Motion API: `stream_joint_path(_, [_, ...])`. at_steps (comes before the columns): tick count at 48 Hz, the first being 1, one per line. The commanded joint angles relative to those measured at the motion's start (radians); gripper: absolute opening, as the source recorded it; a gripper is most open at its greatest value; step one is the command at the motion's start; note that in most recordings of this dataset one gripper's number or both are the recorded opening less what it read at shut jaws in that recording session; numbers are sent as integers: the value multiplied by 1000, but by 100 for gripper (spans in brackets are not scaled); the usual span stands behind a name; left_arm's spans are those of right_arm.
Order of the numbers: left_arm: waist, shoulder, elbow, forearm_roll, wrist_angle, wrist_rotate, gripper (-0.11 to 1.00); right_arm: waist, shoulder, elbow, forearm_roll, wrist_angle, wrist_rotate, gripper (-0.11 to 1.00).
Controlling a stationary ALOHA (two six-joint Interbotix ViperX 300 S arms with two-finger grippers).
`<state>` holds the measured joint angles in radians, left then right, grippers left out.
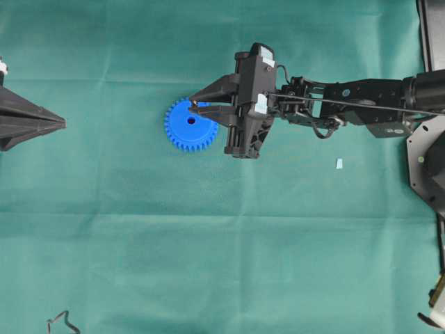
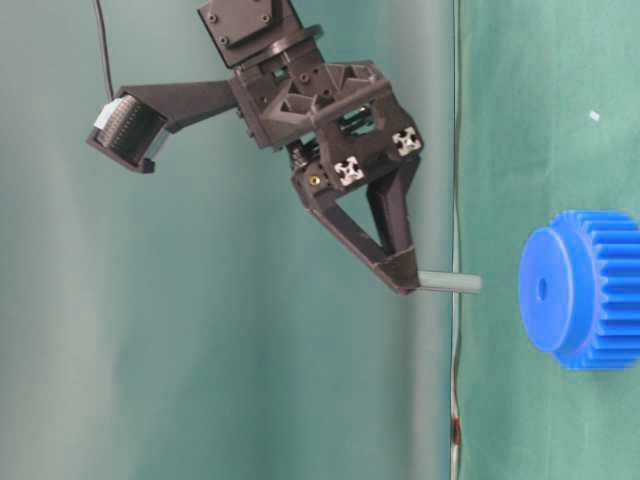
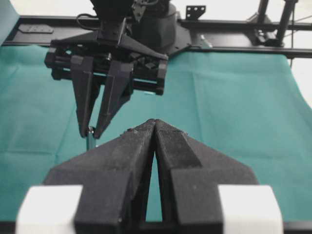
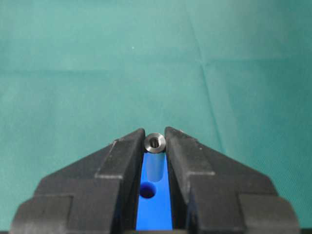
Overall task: Insert the shaft into the center hole of the gear.
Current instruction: 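Lower the held shaft into the gear's center hole with the right gripper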
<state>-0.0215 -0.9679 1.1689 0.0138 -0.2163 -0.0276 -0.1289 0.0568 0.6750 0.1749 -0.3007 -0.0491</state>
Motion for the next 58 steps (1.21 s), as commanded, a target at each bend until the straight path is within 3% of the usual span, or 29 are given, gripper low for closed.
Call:
stream_joint_path(1, [-3,3,-28,3,-6,0,0,2,9,-14,2,-9,5,16])
stream_joint_path(25, [-3,3,-28,3,-6,0,0,0,67,-20,6,-41,12,16])
stream_joint_path(43, [-3,3,-28,3,-6,0,0,0,5,-25,2,-35,-2,16])
stream_joint_path(58, [-3,3,-28,3,-6,0,0,9,74,-48,6,-49,11,16])
